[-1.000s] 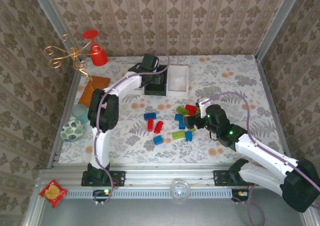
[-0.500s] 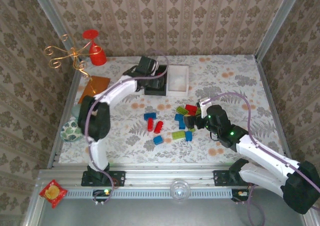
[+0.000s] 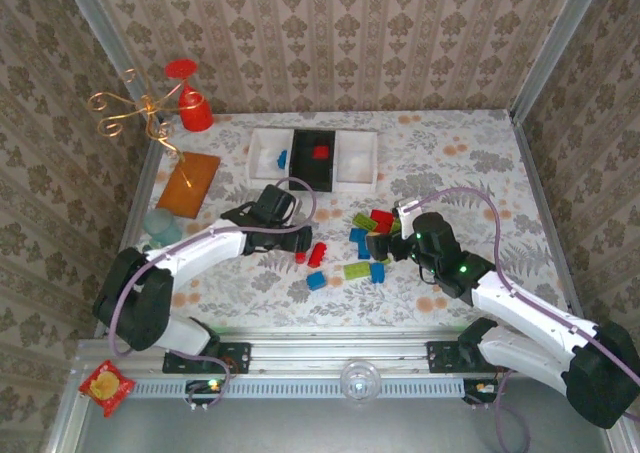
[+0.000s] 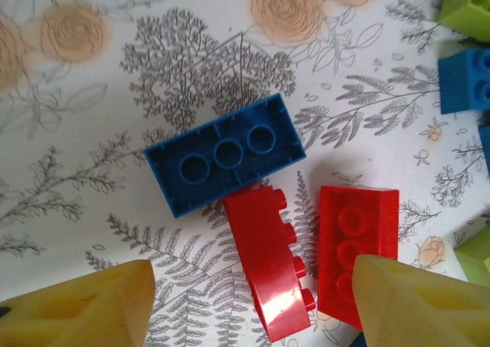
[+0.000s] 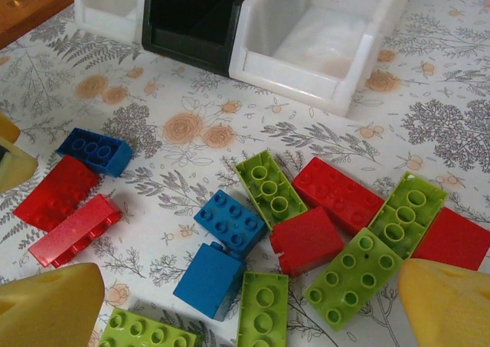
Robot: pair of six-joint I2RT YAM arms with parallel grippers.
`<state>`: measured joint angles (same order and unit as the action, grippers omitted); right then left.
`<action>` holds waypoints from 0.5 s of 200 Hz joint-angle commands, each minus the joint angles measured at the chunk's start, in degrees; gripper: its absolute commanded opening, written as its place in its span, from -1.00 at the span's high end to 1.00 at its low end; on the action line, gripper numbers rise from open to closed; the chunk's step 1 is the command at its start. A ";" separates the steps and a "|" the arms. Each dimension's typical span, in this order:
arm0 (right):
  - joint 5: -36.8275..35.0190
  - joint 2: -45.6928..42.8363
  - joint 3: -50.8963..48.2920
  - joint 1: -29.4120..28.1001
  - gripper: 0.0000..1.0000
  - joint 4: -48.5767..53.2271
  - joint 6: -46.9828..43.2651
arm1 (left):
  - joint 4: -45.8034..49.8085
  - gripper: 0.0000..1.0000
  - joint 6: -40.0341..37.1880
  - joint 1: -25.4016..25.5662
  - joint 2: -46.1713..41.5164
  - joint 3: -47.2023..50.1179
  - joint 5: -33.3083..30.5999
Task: Sort the legos into containers by color
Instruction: Pick up the lego from the center of the table.
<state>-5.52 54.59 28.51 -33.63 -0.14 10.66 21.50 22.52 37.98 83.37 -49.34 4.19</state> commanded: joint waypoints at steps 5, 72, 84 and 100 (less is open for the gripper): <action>0.66 0.10 -0.81 -0.30 -1.00 -1.56 0.59 | 0.36 -0.32 2.56 1.48 3.60 -1.24 2.04; 0.82 -0.45 -1.27 -0.30 -1.00 -1.68 0.75 | -2.54 0.00 2.93 1.82 9.38 -1.82 -0.02; 0.72 -0.26 -1.35 -0.30 -1.00 -1.71 0.71 | -3.22 0.05 3.23 1.98 9.94 -1.55 0.18; 0.71 -0.01 -1.34 -0.30 -1.00 -1.85 0.66 | -3.47 0.13 3.56 2.23 10.25 -1.34 -1.02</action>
<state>-5.52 54.70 27.81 -33.65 -0.69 10.68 19.05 24.77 39.64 92.99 -50.02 4.49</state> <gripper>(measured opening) 0.999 0.457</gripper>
